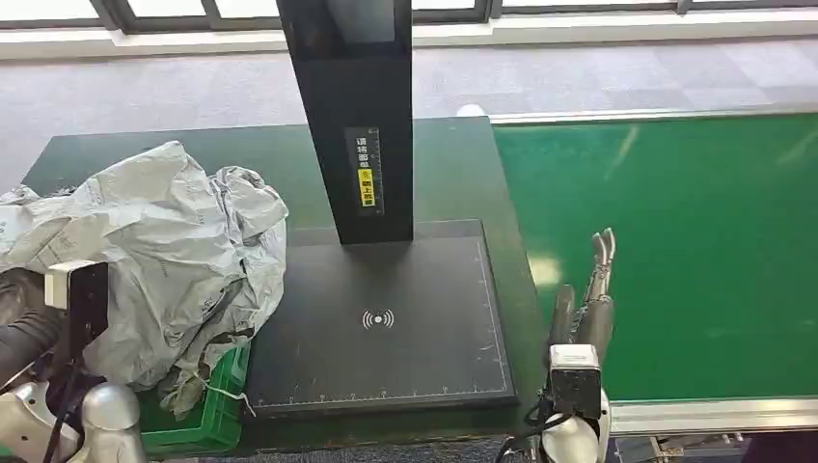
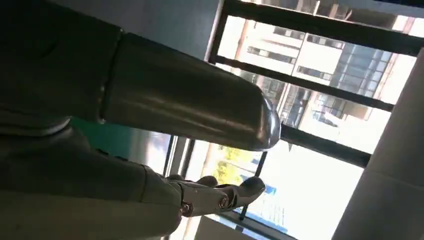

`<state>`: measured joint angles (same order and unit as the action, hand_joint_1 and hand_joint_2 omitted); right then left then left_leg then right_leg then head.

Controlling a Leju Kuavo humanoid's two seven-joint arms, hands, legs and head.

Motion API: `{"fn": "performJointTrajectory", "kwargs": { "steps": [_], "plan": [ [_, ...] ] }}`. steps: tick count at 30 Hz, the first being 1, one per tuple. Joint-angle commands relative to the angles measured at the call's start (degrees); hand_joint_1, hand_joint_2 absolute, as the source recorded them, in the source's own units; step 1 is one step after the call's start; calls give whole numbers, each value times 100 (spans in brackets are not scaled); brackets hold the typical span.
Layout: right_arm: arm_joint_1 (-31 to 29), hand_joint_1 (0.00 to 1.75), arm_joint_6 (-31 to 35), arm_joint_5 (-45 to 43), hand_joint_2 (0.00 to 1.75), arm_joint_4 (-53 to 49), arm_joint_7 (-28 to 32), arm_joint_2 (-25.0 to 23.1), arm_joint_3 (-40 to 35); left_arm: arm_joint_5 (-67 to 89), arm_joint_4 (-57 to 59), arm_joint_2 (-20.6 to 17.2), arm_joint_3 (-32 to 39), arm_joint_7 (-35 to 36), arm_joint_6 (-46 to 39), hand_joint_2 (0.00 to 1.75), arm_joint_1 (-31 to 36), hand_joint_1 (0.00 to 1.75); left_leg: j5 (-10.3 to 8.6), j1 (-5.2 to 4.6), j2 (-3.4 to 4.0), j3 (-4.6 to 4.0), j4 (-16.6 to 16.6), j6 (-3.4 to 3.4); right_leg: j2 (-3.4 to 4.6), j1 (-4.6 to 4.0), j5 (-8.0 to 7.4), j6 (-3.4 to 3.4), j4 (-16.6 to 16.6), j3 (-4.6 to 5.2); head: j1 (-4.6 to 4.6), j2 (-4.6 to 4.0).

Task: Moved the parcel from conveyor to table for the left to box.

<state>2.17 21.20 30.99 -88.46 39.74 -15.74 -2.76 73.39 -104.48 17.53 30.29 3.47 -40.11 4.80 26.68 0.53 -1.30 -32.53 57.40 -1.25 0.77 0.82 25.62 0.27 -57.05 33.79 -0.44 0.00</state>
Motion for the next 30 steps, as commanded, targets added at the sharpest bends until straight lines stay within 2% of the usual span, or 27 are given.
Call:
{"fn": "performJointTrajectory", "kwargs": {
  "steps": [1,4,6,9,13,14,22,30],
  "plan": [
    [-356,0,59,103,0,515,-99,-397,584,131,585,247,-592,341,11,175,-605,0,1,-6,31,23,-16,6,15,3,-5,-2,14,-14,2,0],
    [-366,0,12,171,0,519,-96,-426,647,-271,755,247,-747,72,11,175,-571,0,-1,-6,15,18,-12,5,3,4,-2,0,9,-10,0,0],
    [-386,0,-44,221,0,564,-116,-424,647,-95,701,247,-748,173,11,175,-588,0,-1,-9,16,18,-13,5,4,7,-2,0,7,-10,0,0],
    [-433,0,-15,220,0,641,-116,-426,623,-419,382,247,-674,-86,11,175,-676,0,2,-3,30,19,-12,6,13,-1,-5,-2,13,-10,2,0],
    [-422,0,-53,258,0,631,-155,-426,615,-356,503,247,-729,-47,11,175,-673,0,3,-4,24,12,-7,4,14,2,-2,-1,5,-5,0,0],
    [-410,0,-44,260,0,613,-155,-426,606,-393,559,247,-755,-76,11,0,-666,0,4,-3,33,18,-10,5,19,1,-4,-1,9,-9,0,0],
    [-400,0,-67,411,0,608,-251,-426,584,-691,616,247,-800,-258,11,0,-637,0,2,-4,26,14,-8,5,13,2,-3,-1,7,-7,0,0],
    [-521,0,-66,499,0,733,-349,-424,592,-979,191,247,-520,-468,11,0,-529,0,5,-1,36,12,-4,5,20,-2,-5,-2,5,-3,0,0]
  ]
}}
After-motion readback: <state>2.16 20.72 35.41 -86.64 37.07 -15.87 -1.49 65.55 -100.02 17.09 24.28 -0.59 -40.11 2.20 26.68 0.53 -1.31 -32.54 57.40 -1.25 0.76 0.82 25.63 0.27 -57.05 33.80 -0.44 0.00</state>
